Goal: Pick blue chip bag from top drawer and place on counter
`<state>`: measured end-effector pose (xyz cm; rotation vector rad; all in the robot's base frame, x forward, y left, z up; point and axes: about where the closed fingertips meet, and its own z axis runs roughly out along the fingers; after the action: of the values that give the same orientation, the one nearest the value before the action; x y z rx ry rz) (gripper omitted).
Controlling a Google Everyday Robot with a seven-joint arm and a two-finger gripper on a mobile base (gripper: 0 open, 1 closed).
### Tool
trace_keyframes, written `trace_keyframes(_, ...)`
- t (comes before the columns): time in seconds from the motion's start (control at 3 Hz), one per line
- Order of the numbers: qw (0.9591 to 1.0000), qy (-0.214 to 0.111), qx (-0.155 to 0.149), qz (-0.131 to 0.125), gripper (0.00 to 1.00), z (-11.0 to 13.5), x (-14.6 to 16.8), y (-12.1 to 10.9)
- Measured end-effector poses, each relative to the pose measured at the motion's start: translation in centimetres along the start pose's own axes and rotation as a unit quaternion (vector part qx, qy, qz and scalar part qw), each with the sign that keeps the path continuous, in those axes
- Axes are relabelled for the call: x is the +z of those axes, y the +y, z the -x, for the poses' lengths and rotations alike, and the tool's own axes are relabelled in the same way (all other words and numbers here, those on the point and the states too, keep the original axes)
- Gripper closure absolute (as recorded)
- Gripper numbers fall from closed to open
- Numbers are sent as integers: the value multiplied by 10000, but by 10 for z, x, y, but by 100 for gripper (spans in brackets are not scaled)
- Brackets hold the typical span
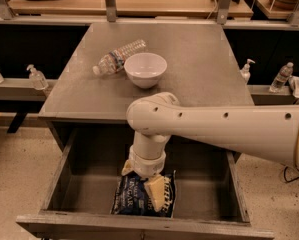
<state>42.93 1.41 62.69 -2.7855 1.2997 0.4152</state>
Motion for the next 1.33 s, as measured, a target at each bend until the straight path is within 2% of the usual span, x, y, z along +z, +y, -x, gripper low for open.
trace_keyframes(0.33,9998,-177,70,16,32,-5,2,0)
trace_keyframes(0.67,9995,-300,-6,-16,50,-5,1,1)
trace_keyframes(1.0,9990,-412,-91,-159,67,0,-7,2)
trace_keyframes(1.33,9966,-600,-96,-560,90,4,-32,4)
